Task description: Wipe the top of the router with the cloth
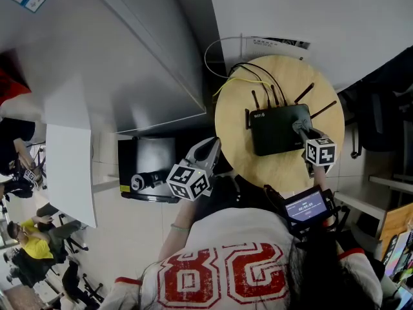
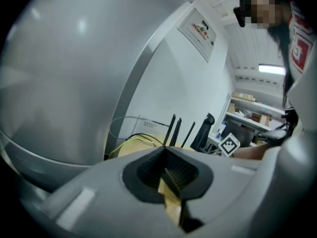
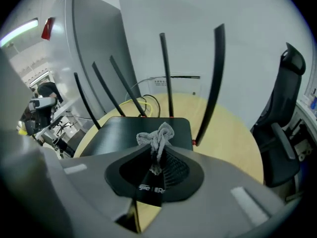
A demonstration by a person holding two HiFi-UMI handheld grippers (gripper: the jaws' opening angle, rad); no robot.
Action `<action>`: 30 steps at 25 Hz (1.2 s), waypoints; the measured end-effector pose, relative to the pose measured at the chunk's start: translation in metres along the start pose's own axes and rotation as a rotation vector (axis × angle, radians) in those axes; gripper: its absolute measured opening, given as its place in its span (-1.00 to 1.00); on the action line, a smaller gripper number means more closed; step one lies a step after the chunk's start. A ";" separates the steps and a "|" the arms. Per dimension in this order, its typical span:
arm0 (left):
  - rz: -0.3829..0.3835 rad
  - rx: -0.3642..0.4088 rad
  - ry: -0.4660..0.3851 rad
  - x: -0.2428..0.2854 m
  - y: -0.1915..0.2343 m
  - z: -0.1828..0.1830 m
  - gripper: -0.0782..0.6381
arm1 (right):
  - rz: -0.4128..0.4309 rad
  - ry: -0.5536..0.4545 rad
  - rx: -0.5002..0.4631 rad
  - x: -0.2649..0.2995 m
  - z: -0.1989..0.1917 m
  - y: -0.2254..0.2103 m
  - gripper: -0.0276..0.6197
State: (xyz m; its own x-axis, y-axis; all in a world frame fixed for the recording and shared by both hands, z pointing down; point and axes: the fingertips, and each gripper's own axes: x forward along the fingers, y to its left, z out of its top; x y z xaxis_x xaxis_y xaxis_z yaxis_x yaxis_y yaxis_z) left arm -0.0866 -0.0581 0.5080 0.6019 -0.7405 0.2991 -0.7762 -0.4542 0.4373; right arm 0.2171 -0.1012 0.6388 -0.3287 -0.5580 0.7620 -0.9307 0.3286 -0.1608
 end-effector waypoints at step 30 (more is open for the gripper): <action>0.003 0.001 -0.003 0.002 0.003 0.001 -0.78 | 0.366 0.035 -0.201 0.021 -0.011 0.187 -0.74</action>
State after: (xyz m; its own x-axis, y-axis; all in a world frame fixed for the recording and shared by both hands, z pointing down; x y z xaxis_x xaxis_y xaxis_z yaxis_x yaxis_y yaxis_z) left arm -0.0881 -0.0619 0.5093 0.5986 -0.7437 0.2978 -0.7784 -0.4522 0.4354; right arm 0.0382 -0.0434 0.6321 -0.6231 -0.3516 0.6987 -0.7025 0.6443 -0.3022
